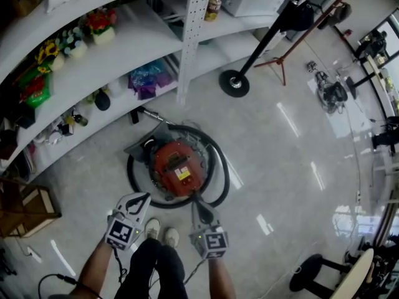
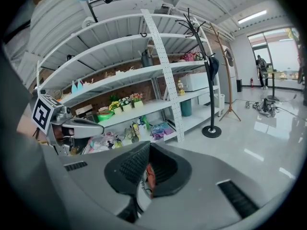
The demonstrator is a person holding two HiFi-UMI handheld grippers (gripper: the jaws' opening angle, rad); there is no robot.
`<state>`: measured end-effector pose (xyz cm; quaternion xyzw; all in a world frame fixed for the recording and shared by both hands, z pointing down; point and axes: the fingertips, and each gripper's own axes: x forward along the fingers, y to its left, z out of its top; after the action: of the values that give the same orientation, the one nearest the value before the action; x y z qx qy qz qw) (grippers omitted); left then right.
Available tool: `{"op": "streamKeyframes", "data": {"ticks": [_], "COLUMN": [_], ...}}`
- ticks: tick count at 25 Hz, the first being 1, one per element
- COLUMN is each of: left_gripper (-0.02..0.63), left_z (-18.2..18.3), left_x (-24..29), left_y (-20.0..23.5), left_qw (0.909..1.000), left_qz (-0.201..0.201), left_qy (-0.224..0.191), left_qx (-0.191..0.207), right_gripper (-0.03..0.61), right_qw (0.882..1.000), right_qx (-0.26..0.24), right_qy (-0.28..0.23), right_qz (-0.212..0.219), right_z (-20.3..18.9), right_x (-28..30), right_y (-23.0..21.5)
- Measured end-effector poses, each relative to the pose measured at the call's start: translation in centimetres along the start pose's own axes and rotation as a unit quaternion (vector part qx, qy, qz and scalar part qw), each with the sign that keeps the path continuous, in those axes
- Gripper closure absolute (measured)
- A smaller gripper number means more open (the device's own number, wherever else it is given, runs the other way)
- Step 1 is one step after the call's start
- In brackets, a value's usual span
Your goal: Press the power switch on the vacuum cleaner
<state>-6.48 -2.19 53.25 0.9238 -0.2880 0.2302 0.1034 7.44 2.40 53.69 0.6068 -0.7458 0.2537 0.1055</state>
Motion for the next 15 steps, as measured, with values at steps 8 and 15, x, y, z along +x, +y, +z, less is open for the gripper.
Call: {"op": "streamKeyframes", "data": {"ticks": [8,15], "left_gripper": [0.607,0.607], "left_z": [-2.6,-5.1], "left_x": [1.6,2.7], "left_y": [0.5,1.3], "left_qw": [0.9999,0.9998], "left_qz": [-0.001,-0.003], "left_qy": [0.015,0.022], "left_qx": [0.008,-0.001], "right_gripper": [0.567,0.567], "right_qw": [1.0,1.0], "right_qx": [0.002,0.005], "right_qy": [0.016,0.028], "right_qz": [-0.002,0.002], "right_z": [-2.9,-5.9], "right_x": [1.7,3.9], "right_y": [-1.0,-1.3]}}
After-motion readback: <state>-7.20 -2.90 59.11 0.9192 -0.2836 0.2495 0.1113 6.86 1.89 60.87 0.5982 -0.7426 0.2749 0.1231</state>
